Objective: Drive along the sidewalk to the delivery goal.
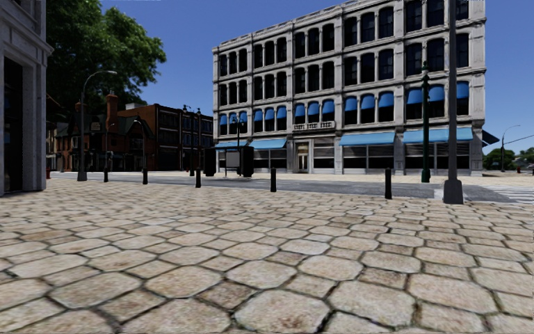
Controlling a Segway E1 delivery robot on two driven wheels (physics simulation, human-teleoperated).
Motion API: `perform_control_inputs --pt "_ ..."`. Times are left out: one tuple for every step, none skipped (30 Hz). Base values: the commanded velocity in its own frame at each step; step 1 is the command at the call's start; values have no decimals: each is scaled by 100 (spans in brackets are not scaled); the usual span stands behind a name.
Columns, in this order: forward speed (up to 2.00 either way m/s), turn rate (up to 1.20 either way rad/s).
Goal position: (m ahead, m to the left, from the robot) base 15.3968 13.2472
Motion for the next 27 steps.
perform_control_inputs --pt "199 30" --pt "199 31" --pt "199 31" --pt "199 32" --pt "199 32" --pt "199 32" --pt "199 32" --pt "199 32" --pt "199 32" --pt "199 32" --pt "199 32" --pt "199 32" --pt "199 32" --pt "199 32" --pt "199 32" --pt "199 32" --pt "199 32" --pt "199 32" --pt "199 32" --pt "199 32" --pt "199 32" --pt "199 32" --pt "199 32" --pt "199 32" --pt "199 32" --pt "199 32" --pt "199 32"
